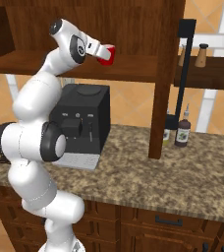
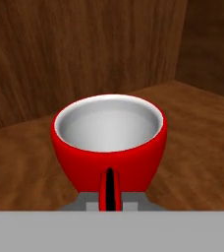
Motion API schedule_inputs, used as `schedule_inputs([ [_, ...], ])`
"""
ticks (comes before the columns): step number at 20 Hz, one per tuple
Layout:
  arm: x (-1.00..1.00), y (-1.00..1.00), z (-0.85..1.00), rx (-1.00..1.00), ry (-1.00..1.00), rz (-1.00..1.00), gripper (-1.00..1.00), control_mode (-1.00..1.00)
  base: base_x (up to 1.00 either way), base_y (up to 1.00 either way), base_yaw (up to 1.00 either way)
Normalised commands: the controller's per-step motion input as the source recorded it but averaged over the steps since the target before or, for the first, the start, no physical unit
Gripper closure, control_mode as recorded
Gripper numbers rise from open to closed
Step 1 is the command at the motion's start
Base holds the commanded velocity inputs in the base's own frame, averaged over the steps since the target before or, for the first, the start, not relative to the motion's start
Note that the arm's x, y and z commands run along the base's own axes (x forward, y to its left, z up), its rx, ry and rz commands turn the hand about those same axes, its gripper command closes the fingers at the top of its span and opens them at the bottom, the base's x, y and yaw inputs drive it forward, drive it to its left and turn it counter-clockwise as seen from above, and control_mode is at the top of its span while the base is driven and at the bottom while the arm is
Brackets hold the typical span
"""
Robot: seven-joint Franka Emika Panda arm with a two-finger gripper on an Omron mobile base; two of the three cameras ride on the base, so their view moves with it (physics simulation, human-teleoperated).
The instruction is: Pick the kettle from the counter and place it on the tray. Then pick the mug from the cabinet and place it on the tray. Then close the cabinet doors.
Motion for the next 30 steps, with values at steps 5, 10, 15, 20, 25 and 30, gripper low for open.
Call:
schedule_inputs([
  [5,-0.03,0.0,-0.07,0.0,-0.04,0.0,1.0,-1.0,0.0,0.0,0.0],
  [10,-0.52,0.0,0.0,0.0,-0.02,0.01,1.0,-1.0,0.0,0.0,0.0],
  [15,-0.99,0.0,0.0,0.0,-0.13,0.11,1.0,-1.0,0.0,0.0,0.0],
  [20,-1.0,0.12,0.0,-0.07,-0.17,0.24,1.0,-1.0,0.0,0.0,0.0],
  [25,-1.0,0.26,0.01,-0.04,-0.1,0.37,1.0,-1.0,0.0,0.0,0.0],
  [30,-1.0,0.56,0.09,-0.2,0.01,0.58,1.0,-1.0,0.0,0.0,0.0],
])
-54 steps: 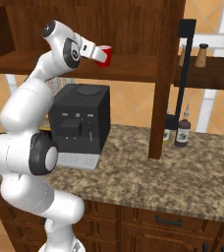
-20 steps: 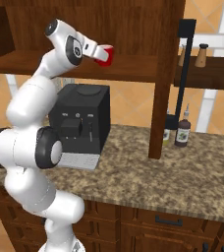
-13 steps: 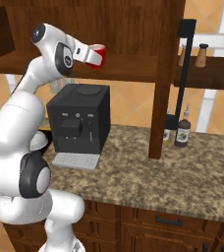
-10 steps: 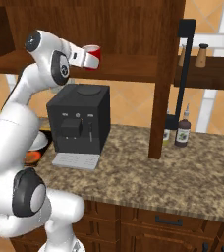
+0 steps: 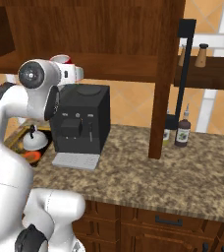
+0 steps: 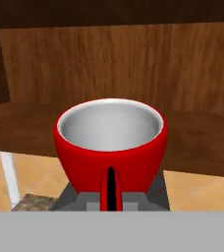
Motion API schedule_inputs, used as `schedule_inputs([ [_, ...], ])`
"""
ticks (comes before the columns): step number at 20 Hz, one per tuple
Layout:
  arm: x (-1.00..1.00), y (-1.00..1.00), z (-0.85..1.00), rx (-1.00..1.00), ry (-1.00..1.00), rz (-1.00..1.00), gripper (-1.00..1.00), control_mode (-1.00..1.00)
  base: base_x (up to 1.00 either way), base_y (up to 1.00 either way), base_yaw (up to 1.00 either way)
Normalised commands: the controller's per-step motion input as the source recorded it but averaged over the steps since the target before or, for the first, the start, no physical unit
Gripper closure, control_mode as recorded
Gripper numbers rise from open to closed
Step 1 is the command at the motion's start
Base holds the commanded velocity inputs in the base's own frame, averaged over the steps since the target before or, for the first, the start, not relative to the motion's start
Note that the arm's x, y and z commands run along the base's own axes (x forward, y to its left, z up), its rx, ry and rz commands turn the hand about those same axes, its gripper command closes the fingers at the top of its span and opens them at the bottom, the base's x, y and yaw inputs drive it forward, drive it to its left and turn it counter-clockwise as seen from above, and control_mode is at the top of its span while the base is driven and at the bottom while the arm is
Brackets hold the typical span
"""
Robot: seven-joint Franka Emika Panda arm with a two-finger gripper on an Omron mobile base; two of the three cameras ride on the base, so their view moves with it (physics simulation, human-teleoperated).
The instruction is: Pick the kettle from the counter and place it on the tray. Then pick the mug from the cabinet and place it on the tray. Then close the cabinet doors.
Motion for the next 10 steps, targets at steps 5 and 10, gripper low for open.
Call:
schedule_inputs([
  [5,-1.0,0.6,0.12,-0.25,0.05,0.64,1.0,-1.0,0.0,0.0,0.0],
  [10,-1.0,0.62,0.08,-0.26,0.1,0.63,1.0,-1.0,0.0,0.0,0.0],
])
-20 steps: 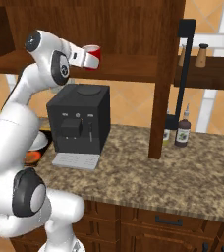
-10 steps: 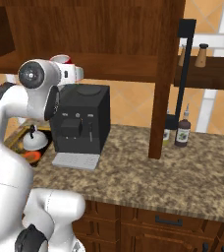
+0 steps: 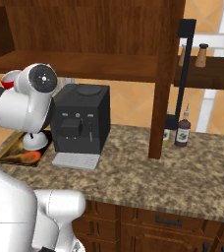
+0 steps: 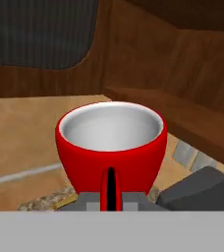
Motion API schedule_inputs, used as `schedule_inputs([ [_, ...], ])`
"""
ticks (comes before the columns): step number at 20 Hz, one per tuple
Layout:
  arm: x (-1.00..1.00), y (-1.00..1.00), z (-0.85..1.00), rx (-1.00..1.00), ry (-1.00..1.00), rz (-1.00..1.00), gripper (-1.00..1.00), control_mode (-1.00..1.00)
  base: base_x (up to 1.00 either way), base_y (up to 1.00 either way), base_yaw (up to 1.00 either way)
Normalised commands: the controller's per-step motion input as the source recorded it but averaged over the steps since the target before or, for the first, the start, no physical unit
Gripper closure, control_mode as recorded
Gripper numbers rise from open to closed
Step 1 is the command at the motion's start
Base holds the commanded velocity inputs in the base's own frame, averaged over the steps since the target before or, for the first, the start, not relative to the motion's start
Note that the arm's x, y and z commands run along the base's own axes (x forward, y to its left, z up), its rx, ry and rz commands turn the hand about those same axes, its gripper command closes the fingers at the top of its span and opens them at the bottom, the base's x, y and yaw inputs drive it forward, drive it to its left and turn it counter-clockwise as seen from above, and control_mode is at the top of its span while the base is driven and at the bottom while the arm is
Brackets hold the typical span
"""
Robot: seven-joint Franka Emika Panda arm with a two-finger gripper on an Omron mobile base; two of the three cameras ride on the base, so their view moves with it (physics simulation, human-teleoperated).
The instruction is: Pick the kettle from the counter and place it on the tray. Then pick the mug from the cabinet and place it on the tray. Then close the cabinet doors.
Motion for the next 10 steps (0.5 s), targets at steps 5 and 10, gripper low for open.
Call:
schedule_inputs([
  [5,-0.84,0.42,-0.01,-0.1,0.02,0.49,1.0,-1.0,0.0,0.0,0.0],
  [10,-0.34,0.31,-0.14,-0.03,0.04,0.17,1.0,-1.0,0.0,0.0,0.0],
])
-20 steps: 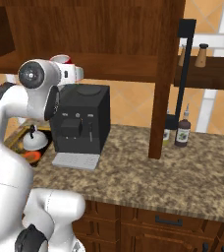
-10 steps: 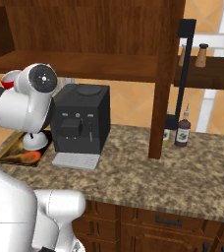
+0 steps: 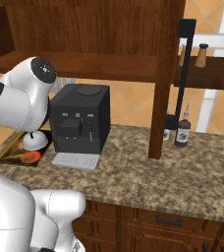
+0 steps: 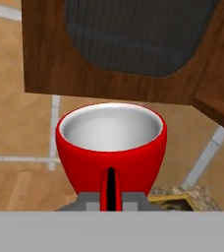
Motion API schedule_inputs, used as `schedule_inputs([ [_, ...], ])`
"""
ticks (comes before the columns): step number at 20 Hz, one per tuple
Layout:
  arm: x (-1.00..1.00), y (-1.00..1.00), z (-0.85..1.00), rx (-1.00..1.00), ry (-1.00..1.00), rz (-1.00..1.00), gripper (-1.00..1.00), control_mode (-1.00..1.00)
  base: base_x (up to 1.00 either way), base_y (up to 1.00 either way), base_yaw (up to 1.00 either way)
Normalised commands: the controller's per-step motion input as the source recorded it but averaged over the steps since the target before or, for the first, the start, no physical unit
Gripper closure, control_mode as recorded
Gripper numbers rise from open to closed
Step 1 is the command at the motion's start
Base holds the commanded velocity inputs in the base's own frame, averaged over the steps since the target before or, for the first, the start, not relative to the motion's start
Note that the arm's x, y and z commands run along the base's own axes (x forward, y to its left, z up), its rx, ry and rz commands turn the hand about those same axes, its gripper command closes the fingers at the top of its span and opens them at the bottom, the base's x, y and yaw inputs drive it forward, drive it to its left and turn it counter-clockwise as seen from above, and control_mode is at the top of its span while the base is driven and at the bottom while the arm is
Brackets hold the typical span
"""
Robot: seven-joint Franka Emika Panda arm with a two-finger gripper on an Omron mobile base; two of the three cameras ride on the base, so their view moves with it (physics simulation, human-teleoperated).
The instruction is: Pick the kettle from the counter and place it on the tray. Then pick the mug from the cabinet and place it on the tray. Then close the cabinet doors.
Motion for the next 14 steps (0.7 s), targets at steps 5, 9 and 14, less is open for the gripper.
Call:
schedule_inputs([
  [5,0.0,0.49,-0.24,-0.01,0.12,0.0,1.0,-1.0,0.0,0.0,0.0],
  [9,0.01,0.28,-0.34,0.03,0.06,0.0,1.0,-1.0,0.0,0.0,0.0],
  [14,0.04,0.33,-0.43,0.04,0.1,0.0,1.0,-1.0,0.0,0.0,0.0],
])
